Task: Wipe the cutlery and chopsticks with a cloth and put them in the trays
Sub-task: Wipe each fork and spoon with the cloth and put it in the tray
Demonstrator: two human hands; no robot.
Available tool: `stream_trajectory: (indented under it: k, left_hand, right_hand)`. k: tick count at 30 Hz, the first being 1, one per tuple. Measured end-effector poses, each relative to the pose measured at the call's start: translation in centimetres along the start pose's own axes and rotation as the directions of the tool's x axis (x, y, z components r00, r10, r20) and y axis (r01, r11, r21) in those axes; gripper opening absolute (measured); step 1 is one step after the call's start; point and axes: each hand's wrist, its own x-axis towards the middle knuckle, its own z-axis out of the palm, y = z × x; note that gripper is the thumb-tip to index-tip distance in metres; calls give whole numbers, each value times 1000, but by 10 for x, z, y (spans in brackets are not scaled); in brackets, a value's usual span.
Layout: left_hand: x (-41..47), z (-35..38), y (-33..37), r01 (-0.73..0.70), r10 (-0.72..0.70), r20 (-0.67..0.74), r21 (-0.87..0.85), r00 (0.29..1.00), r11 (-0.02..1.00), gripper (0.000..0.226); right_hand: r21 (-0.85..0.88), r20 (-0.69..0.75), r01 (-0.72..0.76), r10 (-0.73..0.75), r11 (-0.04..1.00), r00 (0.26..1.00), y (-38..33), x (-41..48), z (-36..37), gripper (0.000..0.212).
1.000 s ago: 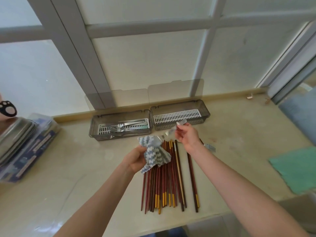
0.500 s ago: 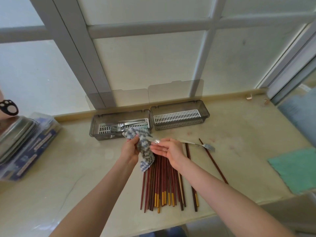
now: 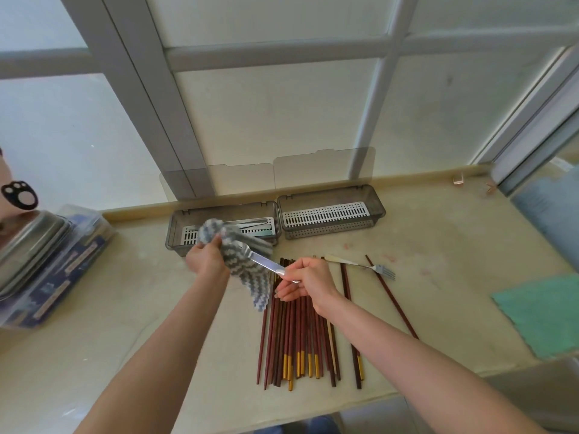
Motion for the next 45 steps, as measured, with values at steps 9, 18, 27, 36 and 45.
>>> stream_trajectory:
  k: [9, 18, 27, 36, 45]
  left_hand:
    - [-16, -8, -13, 89, -146, 544, 131, 826, 987, 22]
    - [-15, 5, -10, 150, -131, 466, -4, 875, 989, 26]
    - [-17, 11, -9, 132, -99, 439, -46, 893, 990, 30]
    - [-33, 10, -19, 77, -42, 592, -35, 805, 996, 21]
    - [-41, 5, -31, -42, -16, 619, 79, 785, 996, 24]
  right_hand:
    - [207, -58, 49, -37, 977, 998, -2, 11, 6, 4]
    - [140, 261, 12, -48, 990, 964, 8, 17, 13, 24]
    - [166, 199, 98, -131, 981, 971, 11, 24, 17, 13]
    - [-68, -129, 225, -232, 972, 964, 10, 42, 26, 63]
    - [-286, -105, 281, -322, 916, 941, 11, 58, 24, 29]
